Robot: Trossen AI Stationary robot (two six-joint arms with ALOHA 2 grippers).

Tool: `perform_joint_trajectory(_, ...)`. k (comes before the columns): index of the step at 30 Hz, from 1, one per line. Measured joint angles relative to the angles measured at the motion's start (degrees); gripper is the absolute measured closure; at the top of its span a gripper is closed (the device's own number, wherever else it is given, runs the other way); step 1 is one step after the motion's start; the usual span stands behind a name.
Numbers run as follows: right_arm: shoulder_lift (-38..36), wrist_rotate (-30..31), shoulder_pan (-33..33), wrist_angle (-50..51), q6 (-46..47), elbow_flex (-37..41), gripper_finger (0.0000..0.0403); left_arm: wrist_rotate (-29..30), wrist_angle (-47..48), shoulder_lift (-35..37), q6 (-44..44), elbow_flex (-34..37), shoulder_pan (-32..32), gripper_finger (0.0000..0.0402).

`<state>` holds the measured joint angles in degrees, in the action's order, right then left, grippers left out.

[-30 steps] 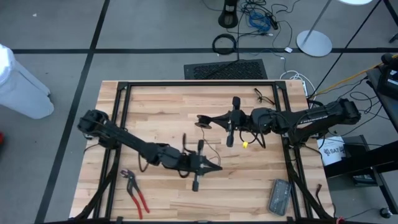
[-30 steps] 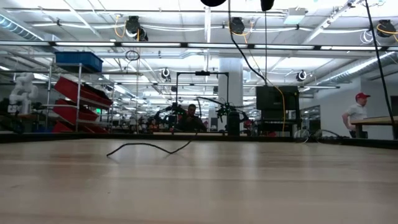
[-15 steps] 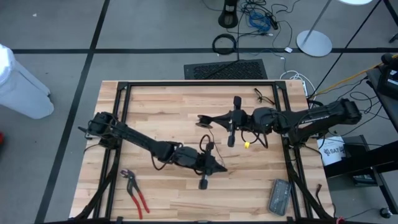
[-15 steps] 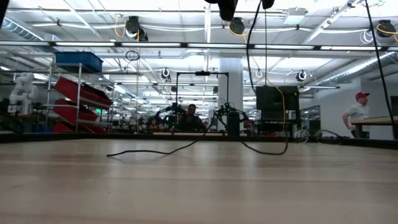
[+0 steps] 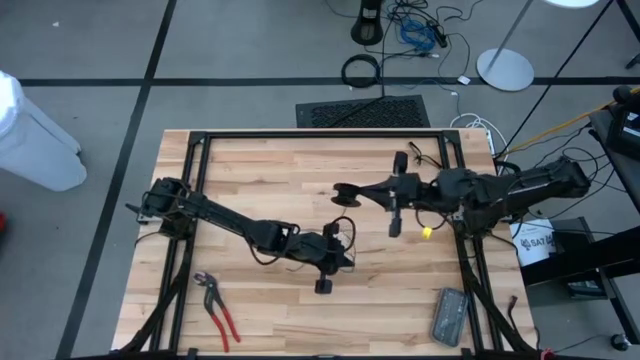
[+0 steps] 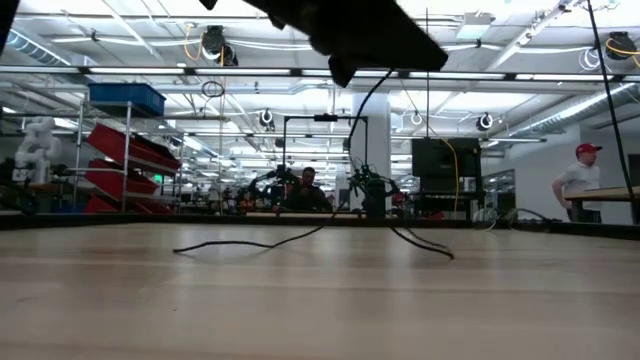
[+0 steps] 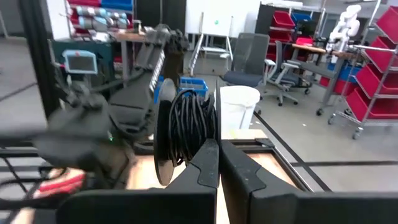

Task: Coil cords
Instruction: Uncoil the black wire from the black spool

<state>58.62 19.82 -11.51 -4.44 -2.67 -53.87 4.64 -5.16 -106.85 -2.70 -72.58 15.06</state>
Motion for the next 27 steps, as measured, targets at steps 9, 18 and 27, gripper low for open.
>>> perform_joint_trajectory(9, -5.06, -0.05, -3.87, 2.2, 0.45, 0.0, 0.0403, -0.02, 10.93, 0.0, 0.04, 0.0, -1.18, 0.0401)
perform_joint_trajectory(18, -7.83, -0.1, -6.37, 3.61, 0.47, 0.0, 0.0403, 5.41, 31.36, 3.46, -4.6, 0.07, -3.16, 0.0401)
perform_joint_trajectory(27, -8.25, -0.04, -6.97, 4.29, 0.47, 0.0, 0.0403, 6.27, 37.79, 10.49, -11.75, 0.07, -2.51, 0.0383)
